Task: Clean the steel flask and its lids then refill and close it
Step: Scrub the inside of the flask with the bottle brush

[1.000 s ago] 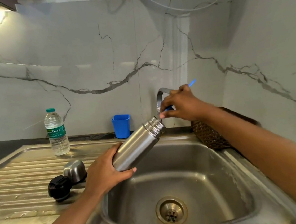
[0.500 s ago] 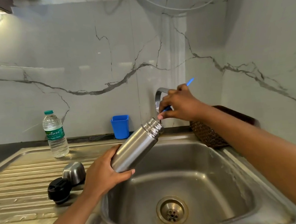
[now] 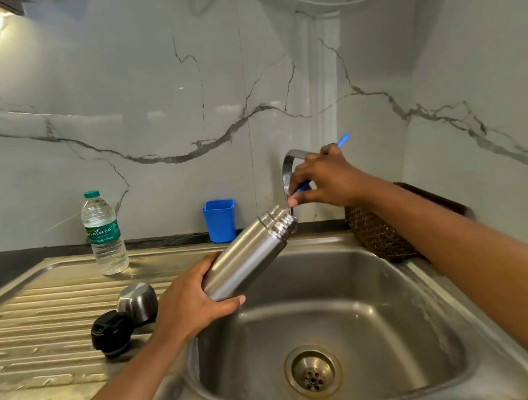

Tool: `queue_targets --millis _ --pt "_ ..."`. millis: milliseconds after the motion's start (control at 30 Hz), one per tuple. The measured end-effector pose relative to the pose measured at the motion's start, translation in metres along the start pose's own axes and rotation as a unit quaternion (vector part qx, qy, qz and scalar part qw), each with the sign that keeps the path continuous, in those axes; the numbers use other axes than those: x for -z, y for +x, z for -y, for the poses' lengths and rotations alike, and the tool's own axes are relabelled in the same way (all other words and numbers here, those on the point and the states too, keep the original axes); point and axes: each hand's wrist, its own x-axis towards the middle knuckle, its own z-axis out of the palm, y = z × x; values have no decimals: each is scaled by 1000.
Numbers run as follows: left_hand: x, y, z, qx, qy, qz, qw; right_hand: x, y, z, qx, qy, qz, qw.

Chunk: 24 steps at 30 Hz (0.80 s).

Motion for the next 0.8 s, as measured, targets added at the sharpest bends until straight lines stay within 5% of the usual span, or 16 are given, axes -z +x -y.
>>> queue_targets --millis 200,600,800 --pt "0 3 4 21 5 4 1000 55 -14 -70 -123 60 -59 989" --pt "-4 -4 -3 -7 7 15 1000 -6 -8 1 0 14 -26 1000" --pt "0 0 7 -1 8 -1 1000 52 -20 -59 -98 37 -34 994"
